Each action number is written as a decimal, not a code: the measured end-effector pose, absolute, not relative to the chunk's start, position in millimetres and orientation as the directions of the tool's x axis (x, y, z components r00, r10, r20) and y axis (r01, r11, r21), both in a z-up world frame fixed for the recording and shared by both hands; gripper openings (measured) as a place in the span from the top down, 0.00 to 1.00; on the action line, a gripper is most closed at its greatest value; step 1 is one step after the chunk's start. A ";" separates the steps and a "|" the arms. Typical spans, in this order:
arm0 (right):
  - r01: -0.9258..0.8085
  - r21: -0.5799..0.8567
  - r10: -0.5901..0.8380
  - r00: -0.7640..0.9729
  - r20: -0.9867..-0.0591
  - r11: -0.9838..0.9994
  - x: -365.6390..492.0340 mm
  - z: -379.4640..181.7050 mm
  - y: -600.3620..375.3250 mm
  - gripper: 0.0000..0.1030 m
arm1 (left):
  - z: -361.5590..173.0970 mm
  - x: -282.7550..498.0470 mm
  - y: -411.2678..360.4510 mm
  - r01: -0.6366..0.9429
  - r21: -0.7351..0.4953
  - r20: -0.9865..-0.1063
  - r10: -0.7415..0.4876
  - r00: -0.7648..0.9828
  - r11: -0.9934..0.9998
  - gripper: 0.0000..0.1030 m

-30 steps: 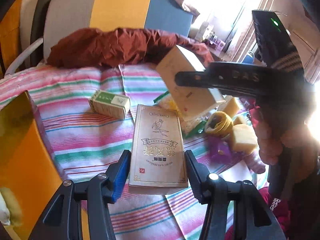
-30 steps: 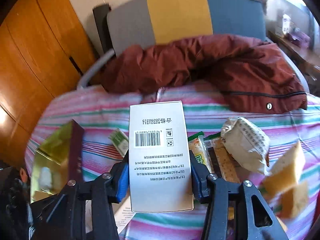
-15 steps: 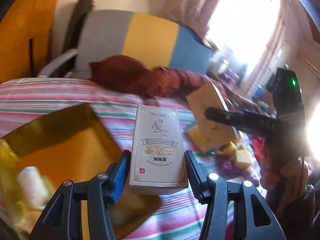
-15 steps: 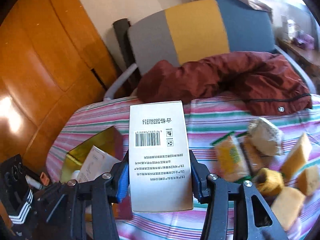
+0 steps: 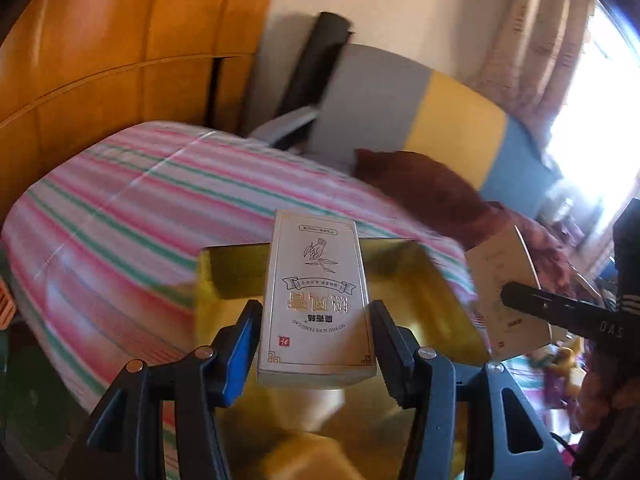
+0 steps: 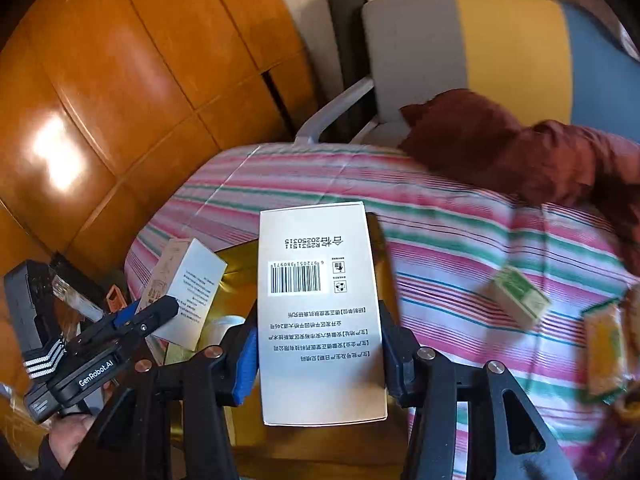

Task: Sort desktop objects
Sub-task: 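Carry both white boxes to the gold tray and open both grippers, then move both grippers back over the remaining items on the bed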

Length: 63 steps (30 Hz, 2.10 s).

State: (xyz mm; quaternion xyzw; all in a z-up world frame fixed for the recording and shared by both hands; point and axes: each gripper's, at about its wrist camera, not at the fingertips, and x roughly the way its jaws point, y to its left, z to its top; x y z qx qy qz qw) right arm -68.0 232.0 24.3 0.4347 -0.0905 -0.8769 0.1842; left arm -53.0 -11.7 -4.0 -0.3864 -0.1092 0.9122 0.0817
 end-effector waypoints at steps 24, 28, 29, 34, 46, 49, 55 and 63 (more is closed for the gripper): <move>0.198 0.406 -0.451 -0.442 -0.775 -0.892 -73.6 -29.7 181.1 0.22 | -46.7 -46.9 -25.7 -0.016 -0.291 -0.735 0.234 -0.636 -0.957 0.37; 0.201 0.381 -0.430 -0.464 -0.774 -0.902 -56.8 -24.9 187.8 0.20 | -65.3 -60.4 -22.1 -0.005 -0.310 -0.784 0.259 -0.564 -0.951 0.38; 0.201 0.373 -0.423 -0.470 -0.774 -0.906 -53.3 -24.1 189.5 0.20 | -64.9 -59.2 -22.1 0.000 -0.297 -0.783 0.243 -0.573 -0.955 0.40; 0.202 0.342 -0.397 -0.485 -0.779 -0.918 -35.9 -22.9 196.7 0.20 | -42.0 -40.7 -24.2 0.011 -0.264 -0.730 0.193 -0.655 -0.964 0.41; 0.229 0.230 -0.320 -0.530 -0.785 -0.946 2.9 -18.5 199.8 0.17 | -55.3 -68.0 -15.1 -0.017 -0.251 -0.783 0.213 -0.584 -0.968 0.39; 0.222 0.199 -0.290 -0.546 -0.786 -0.955 9.4 -16.2 205.5 0.16 | -62.5 -64.3 -16.3 0.003 -0.246 -0.796 0.200 -0.572 -0.969 0.39; 0.179 0.231 -0.292 -0.561 -0.774 -0.956 22.0 -16.9 230.0 0.13 | -31.7 -41.0 -13.7 -0.050 -0.275 -0.720 0.240 -0.650 -0.960 0.38; 0.059 0.275 -0.255 -0.598 -0.760 -0.960 34.8 -14.1 280.8 0.08 | -7.1 -37.1 22.6 -0.188 -0.338 -0.678 0.378 -0.631 -0.922 0.37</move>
